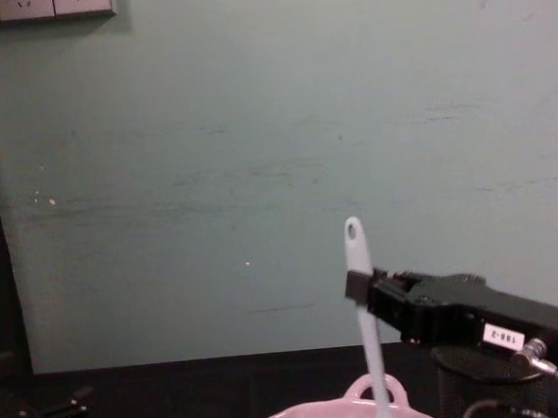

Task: Use the one hand to pick up the spoon and stir the clear water in the bowl.

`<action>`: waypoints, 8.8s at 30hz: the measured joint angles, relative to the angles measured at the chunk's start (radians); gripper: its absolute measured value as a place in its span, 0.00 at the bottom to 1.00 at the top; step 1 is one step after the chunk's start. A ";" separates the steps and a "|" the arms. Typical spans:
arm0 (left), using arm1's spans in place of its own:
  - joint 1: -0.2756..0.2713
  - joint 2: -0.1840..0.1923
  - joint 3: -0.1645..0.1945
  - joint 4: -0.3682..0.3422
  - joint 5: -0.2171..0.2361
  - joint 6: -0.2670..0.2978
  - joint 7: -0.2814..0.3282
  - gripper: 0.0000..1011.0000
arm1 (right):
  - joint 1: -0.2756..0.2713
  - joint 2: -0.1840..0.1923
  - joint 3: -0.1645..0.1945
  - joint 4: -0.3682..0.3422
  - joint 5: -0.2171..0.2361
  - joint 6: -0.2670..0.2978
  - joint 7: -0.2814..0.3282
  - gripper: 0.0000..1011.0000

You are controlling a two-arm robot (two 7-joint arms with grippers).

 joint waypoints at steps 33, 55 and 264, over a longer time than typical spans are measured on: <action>0.000 0.000 0.000 0.000 0.000 0.000 0.000 1.00 | 0.144 -0.130 -0.030 0.282 -0.092 -0.267 -0.084 0.12; 0.000 0.000 0.000 0.000 0.000 0.000 0.000 1.00 | 0.016 -0.032 -0.062 0.053 0.096 -0.014 0.093 0.12; 0.000 0.000 0.000 0.000 0.000 0.000 0.000 1.00 | 0.141 -0.155 -0.031 0.304 -0.111 -0.234 -0.035 0.12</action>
